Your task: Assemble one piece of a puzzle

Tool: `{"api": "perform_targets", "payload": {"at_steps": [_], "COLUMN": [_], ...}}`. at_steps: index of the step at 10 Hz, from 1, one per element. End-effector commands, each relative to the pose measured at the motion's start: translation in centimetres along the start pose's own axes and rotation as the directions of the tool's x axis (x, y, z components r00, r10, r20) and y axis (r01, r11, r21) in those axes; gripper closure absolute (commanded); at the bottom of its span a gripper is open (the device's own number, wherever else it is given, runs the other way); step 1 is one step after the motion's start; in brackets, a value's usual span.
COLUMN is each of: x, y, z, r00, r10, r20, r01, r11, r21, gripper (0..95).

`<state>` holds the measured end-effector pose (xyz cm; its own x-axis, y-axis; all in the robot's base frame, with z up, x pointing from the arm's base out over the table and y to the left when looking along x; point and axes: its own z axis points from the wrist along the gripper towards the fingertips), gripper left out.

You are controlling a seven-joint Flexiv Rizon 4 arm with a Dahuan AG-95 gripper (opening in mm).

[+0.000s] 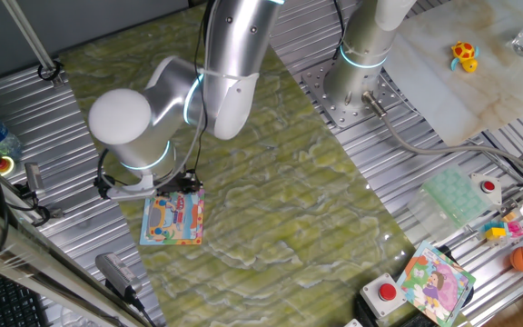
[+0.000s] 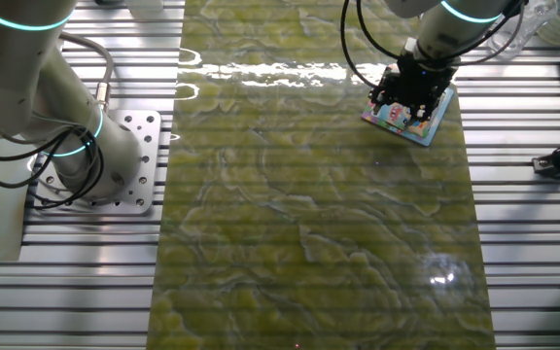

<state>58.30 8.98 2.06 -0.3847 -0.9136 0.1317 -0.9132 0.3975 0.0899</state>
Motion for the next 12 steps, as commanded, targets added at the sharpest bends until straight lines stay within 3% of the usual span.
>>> {"api": "perform_targets", "payload": {"at_steps": [1, 12], "x": [0.80, 1.46], "y": [0.54, 0.73], "z": [0.30, 0.61], "r00": [1.000, 0.999], "r10": [0.004, 0.029], "r20": [-0.010, -0.030], "r01": [-0.004, -0.029], "r11": [1.000, 1.000], "r21": [-0.007, 0.002], "gripper": [38.0, 38.0]}}
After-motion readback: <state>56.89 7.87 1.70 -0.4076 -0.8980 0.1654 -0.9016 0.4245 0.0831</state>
